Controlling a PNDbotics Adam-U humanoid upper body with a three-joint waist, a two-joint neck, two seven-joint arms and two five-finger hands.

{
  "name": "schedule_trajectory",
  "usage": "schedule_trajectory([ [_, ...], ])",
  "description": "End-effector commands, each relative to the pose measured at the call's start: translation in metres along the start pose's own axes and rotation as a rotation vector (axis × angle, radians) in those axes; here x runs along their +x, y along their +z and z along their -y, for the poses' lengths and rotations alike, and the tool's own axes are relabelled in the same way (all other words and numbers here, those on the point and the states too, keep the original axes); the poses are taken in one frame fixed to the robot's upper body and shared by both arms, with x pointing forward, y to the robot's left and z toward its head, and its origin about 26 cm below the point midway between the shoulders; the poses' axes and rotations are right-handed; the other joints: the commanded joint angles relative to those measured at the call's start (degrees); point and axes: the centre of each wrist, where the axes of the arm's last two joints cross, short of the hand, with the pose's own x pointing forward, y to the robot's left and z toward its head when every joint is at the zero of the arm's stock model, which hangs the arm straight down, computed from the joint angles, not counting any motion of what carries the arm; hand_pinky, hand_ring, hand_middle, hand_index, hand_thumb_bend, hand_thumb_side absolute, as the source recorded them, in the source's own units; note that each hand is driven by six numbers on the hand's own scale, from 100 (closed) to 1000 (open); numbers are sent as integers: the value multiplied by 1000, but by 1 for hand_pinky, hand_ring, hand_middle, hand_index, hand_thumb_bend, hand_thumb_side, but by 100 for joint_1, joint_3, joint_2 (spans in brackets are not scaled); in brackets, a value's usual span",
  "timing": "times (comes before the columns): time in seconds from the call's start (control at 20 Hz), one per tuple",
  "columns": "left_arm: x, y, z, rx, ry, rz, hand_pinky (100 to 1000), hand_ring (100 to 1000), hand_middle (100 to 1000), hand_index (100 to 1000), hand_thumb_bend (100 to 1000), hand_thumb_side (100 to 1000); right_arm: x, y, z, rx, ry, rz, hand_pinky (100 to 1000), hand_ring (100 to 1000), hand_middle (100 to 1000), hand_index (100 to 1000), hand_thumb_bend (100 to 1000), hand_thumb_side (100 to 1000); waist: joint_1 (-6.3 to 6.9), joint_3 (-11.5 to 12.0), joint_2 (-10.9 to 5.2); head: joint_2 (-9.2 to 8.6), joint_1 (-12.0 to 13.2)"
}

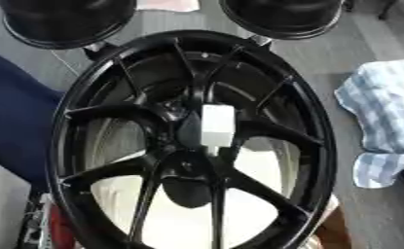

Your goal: Pull the pin out of the wheel hub.

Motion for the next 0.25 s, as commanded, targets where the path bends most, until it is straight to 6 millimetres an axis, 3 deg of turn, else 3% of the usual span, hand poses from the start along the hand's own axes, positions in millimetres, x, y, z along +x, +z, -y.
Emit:
schedule_trajectory([
  [0.05, 11, -2, 6, -49, -20, 40, 801, 559, 459, 668, 119, 936, 33, -11, -14, 22, -146, 136, 892, 769, 604, 674, 100, 584, -5, 21, -92, -68, -14],
  [0.25, 17, -2, 11, -90, -36, 65, 802, 557, 458, 668, 112, 924, 46, -21, -31, 64, -339, 211, 879, 744, 577, 649, 100, 581, 9, 67, -96, -86, -48],
])
